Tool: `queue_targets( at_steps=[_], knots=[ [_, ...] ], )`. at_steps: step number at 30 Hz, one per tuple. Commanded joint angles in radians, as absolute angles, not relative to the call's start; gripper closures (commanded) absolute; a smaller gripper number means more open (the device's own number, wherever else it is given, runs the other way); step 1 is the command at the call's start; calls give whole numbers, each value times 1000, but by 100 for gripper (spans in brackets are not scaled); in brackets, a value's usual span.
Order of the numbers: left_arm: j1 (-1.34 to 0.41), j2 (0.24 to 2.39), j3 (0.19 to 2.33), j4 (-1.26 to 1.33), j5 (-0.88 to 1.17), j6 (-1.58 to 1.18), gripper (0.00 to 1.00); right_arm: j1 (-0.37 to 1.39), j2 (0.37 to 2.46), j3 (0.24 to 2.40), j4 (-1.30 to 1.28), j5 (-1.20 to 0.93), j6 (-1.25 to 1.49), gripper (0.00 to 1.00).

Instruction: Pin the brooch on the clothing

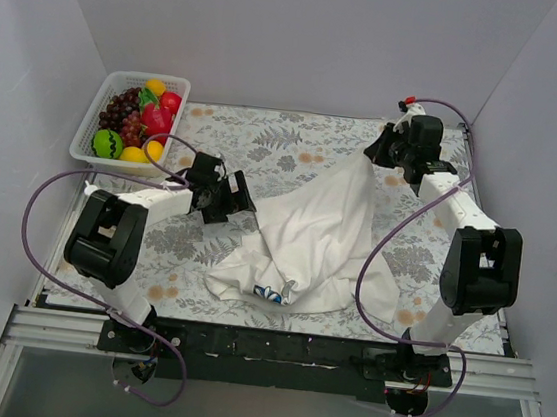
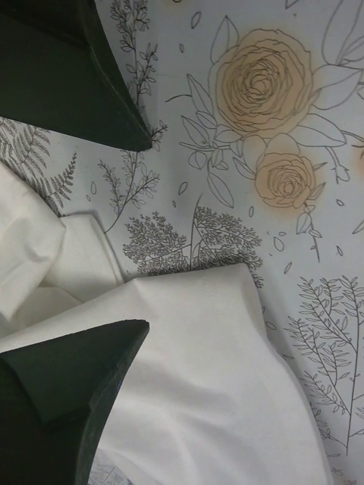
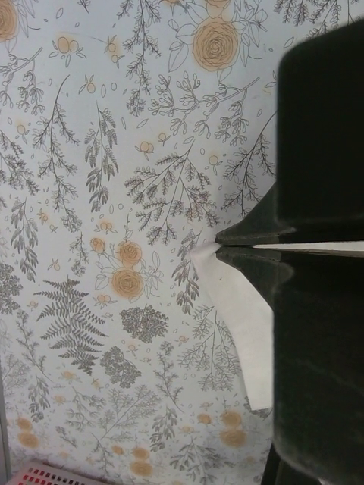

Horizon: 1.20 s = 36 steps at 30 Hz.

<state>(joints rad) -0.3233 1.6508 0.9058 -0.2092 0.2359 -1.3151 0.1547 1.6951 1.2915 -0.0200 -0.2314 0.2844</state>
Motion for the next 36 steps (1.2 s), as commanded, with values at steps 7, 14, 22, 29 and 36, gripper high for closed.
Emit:
queue_targets(
  at_steps=[7,14,22,29,36],
  knots=[
    [-356,1804,1126,-267,248,-1253,24,144,1701,1296,6,-268,291,99],
    [-377,1919,1169,-252,269,-1285,69,144,1695,1298,2,-333,298,99],
    [-377,1830,1186,-232,149,-1272,100,144,1637,1253,2,-365,301,99],
    [-396,1664,1308,-386,14,-1217,100,143,1589,1194,2,-374,302,99],
    [-673,1730,1570,-639,-297,-1216,100,143,1554,1132,15,-367,313,99]
  ],
)
